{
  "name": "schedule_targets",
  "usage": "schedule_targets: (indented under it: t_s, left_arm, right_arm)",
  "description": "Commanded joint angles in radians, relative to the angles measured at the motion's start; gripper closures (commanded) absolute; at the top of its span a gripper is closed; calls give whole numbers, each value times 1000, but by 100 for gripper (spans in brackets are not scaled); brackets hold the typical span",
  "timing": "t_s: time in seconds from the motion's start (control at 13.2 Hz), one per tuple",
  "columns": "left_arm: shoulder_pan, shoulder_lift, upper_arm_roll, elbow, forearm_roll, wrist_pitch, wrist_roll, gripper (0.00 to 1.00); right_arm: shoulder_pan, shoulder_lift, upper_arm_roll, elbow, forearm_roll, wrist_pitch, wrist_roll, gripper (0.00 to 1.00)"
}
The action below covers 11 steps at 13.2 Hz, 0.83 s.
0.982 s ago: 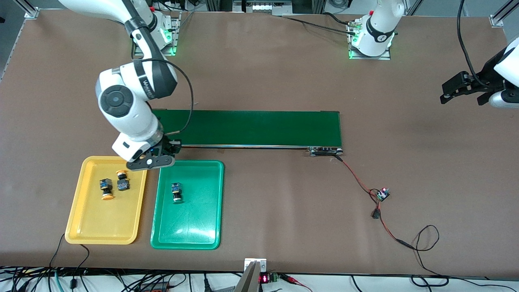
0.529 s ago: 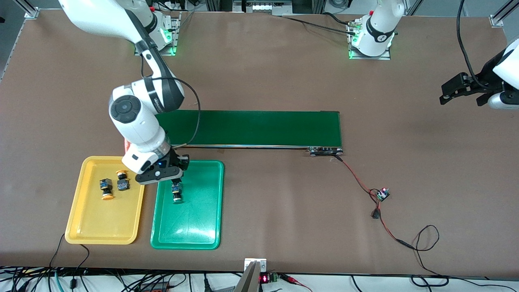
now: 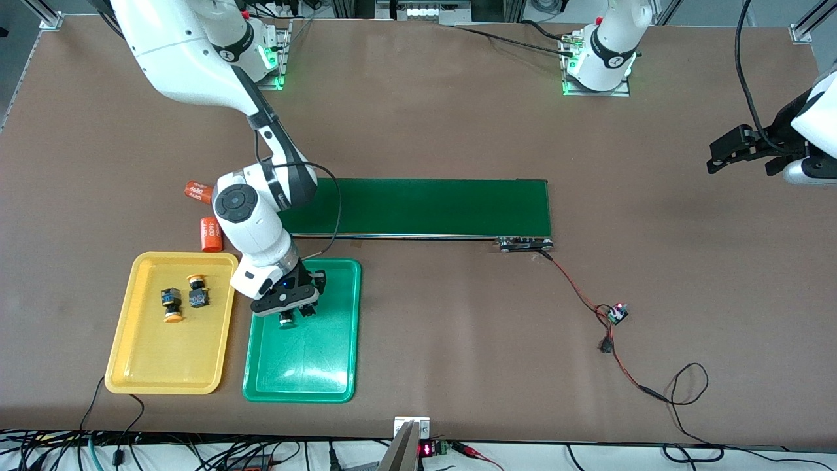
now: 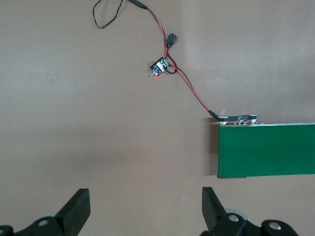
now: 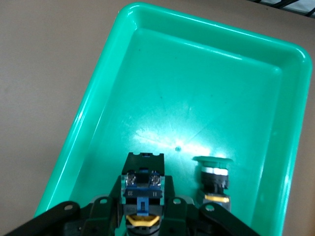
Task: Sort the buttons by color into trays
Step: 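Open the right gripper to drop the button into the green tray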
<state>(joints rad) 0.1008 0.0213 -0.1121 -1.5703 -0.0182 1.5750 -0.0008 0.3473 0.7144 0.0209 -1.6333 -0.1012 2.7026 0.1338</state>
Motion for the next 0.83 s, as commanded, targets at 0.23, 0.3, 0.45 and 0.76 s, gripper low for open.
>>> schedule_targets:
  t_s: [0.23, 0.3, 0.45, 0.76]
  left_arm:
    - [4, 19, -1, 32, 7, -12, 1, 0]
    - [4, 19, 0, 32, 9, -12, 1, 0]
    - [4, 19, 0, 32, 9, -12, 1, 0]
    - [3, 19, 0, 32, 11, -12, 1, 0]
  right_arm:
    - [16, 34, -16, 29, -5, 51, -25, 64]
    - [16, 34, -16, 27, -5, 51, -23, 48]
    - [18, 34, -16, 27, -5, 51, -25, 28]
    - [33, -8, -33, 21, -5, -24, -28, 24]
